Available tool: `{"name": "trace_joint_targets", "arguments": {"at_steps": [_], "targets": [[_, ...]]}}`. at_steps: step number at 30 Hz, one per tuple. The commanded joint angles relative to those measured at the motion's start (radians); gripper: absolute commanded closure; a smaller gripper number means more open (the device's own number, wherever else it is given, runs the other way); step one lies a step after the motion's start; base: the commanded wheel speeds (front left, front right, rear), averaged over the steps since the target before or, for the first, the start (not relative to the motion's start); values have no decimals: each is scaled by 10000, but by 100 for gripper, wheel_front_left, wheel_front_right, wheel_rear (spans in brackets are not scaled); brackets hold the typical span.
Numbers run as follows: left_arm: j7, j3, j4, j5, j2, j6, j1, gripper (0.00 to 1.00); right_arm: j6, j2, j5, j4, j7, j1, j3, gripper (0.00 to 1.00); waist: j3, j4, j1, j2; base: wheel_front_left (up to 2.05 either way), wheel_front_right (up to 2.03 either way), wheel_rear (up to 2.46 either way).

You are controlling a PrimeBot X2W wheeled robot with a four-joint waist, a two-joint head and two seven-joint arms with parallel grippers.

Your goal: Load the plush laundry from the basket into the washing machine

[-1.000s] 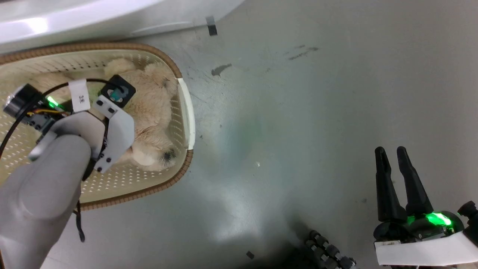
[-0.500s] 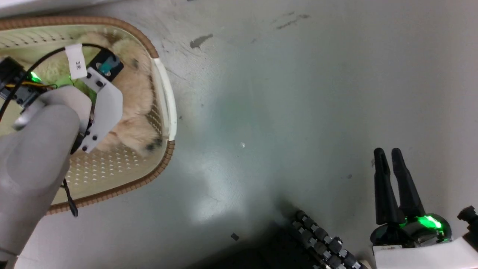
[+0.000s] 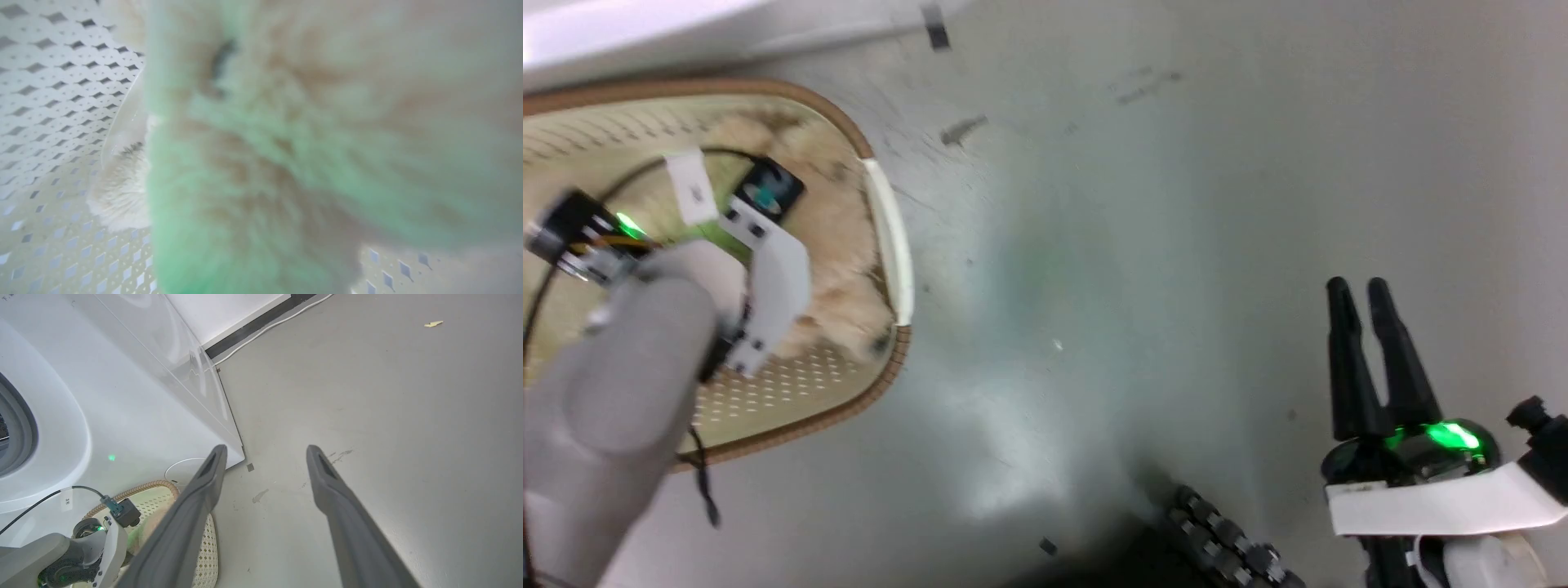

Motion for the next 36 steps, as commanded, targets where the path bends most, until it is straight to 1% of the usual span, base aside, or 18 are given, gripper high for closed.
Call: {"name": "trace_joint_targets", "arguments": {"at_steps": [1,4,11,15,19,23,28,29,30,31,36], "targets": [[-225,21,45,-132,-227,54,174,100,-7,-4,-126,90,-44,-172,-145,0,-680,544,0,-1,0,0,0],[-887,104,270,-536,-900,119,365,100,-7,-4,-453,343,-44,-291,-532,0,-1313,1124,0,-1,0,0,0],[-2533,212,1399,-1427,-2509,122,1015,100,-7,-4,-1392,949,-44,-140,-1160,0,-3401,2568,0,-1,0,0,0],[-3581,600,1944,-2147,-3333,136,1398,100,-7,-4,-1830,1214,-44,139,-1449,0,-4554,3374,0,-1,0,0,0],[-4614,1154,2382,-2902,-3952,190,1818,100,-7,-4,-2109,1469,-44,492,-1604,0,-5631,3974,0,-1,0,0,0],[-5520,1646,2546,-3451,-4340,279,2125,100,-7,-4,-2204,1649,-44,838,-1712,0,-6430,4388,0,-1,0,0,0],[-6621,2118,2447,-3801,-4666,568,2289,100,-7,-4,-2294,1807,-44,1252,-1765,0,-7156,4805,0,-1,0,0,0],[-6621,2118,2447,-3801,-4666,568,2289,100,-7,-4,-2294,1807,-44,1252,-1765,0,-7156,4805,0,-1,0,0,0],[-7099,2262,2360,-3886,-4758,651,2354,100,-7,-4,-2291,1868,-44,1419,-1811,0,-7410,4909,0,-1,0,0,0],[-7099,2262,2360,-3886,-4758,651,2354,100,-7,-4,-2291,1868,-44,1419,-1811,0,-7410,4909,0,-1,0,0,0],[-8190,2641,2282,-4114,-4971,886,2372,100,-7,-4,-2301,1907,-44,1710,-1856,0,-7750,5032,0,-1,0,0,0]]}}
